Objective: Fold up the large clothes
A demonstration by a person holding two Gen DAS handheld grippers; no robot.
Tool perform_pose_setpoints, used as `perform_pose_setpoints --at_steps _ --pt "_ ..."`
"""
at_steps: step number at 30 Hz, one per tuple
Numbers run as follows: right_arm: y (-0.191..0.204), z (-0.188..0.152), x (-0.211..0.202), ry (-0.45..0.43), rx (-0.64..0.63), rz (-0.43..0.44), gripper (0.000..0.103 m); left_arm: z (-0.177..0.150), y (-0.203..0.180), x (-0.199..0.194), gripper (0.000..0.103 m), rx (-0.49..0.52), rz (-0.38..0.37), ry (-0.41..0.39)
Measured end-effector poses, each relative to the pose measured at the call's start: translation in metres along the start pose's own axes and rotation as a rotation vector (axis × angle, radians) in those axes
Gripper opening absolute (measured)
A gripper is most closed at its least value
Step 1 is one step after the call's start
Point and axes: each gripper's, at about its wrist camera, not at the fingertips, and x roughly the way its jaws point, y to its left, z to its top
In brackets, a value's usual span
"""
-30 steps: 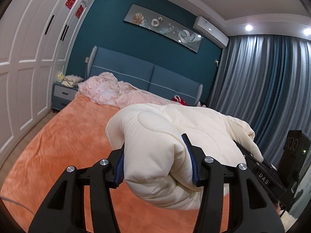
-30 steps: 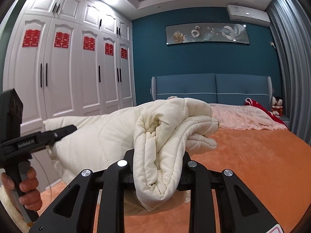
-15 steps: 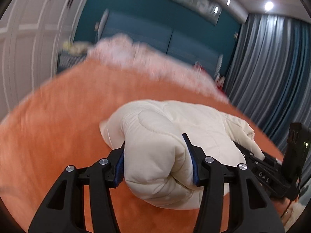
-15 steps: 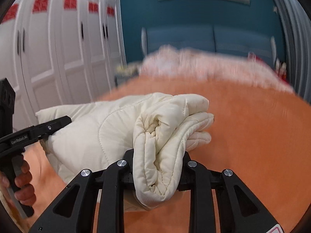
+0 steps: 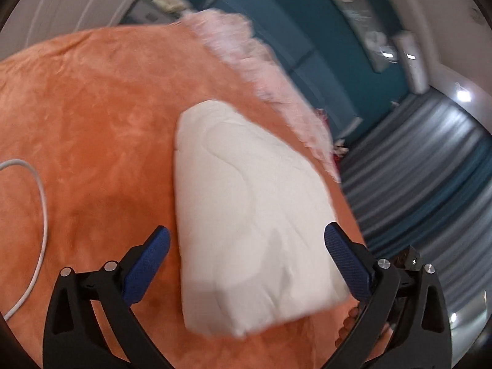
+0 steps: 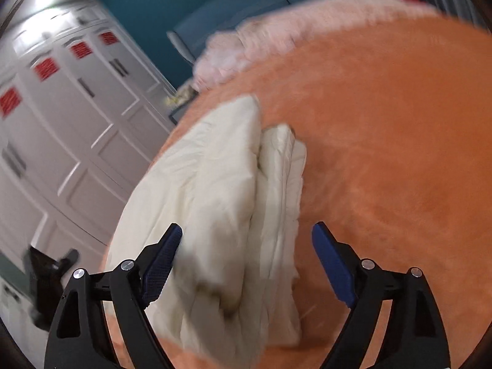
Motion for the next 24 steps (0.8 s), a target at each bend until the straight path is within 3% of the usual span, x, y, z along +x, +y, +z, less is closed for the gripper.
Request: perform_pose_setpoints --at_steps 2,4,6,8,13,15,16,17,21,24 --pt "0.003 0.004 0.028 0.075 0.034 0.033 0.085 0.002 0.004 0.034 0.098 -0.038 0.009 0.097" --pt "0.008 0.003 0.049 0.126 0.046 0.078 0.076 -0.002 0.009 0.061 0.097 -0.071 -0.018 0.181" --pt "0.020 0.006 0.048 0.120 -0.003 0.095 0.043 -0.006 -0.007 0.072 0.096 0.010 0.023 0.167" --pt "0.044 0.012 0.033 0.064 -0.120 0.055 0.034 -0.008 -0.037 0.072 0.094 0.139 0.036 0.135" --pt "0.076 0.021 -0.015 -0.174 -0.360 -0.104 0.033 -0.010 -0.076 0.079 0.089 0.271 -0.071 0.076" --pt "0.063 0.021 0.003 -0.182 -0.402 -0.209 0.036 -0.020 -0.078 0.106 0.089 0.302 -0.016 0.116" --pt "0.050 0.020 0.025 -0.124 -0.403 -0.270 0.039 -0.025 -0.074 0.122 0.089 0.306 0.030 0.150" --pt "0.036 0.018 0.041 -0.070 -0.388 -0.295 0.049 -0.030 -0.070 0.130 0.094 0.309 0.081 0.160" --pt "0.026 0.028 0.015 -0.065 -0.251 -0.223 0.054 -0.036 -0.077 0.106 0.094 0.303 0.126 0.129" --pt "0.033 0.026 -0.027 -0.139 -0.231 -0.252 0.060 -0.046 -0.095 0.066 0.093 0.386 0.277 0.071"
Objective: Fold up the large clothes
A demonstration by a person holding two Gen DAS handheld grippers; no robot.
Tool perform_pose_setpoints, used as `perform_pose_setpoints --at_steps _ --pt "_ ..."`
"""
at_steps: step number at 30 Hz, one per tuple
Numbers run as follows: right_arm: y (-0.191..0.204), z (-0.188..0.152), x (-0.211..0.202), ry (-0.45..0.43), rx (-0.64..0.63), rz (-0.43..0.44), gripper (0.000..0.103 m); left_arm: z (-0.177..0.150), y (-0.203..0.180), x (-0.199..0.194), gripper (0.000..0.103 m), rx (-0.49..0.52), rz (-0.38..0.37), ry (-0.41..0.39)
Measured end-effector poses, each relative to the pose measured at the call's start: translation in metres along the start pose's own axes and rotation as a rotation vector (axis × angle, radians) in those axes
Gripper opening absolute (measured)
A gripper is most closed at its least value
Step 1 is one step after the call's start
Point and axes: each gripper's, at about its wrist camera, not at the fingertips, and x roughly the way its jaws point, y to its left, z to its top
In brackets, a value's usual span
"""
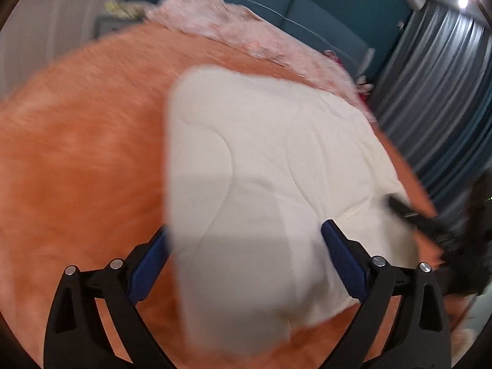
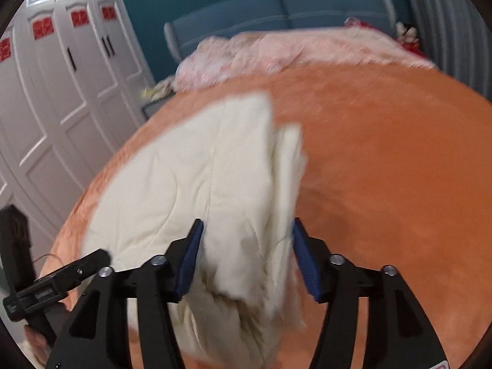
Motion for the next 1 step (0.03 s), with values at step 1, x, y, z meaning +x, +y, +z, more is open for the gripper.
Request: perform_pose_setpoints --at_steps 1 --pt "0.0008 -0.0019 -0.0201 -0.043 -0.001 -0.047 0.060 -0.0008 -0.0060 -0.0114 0.093 0.039 0.073 -0.024"
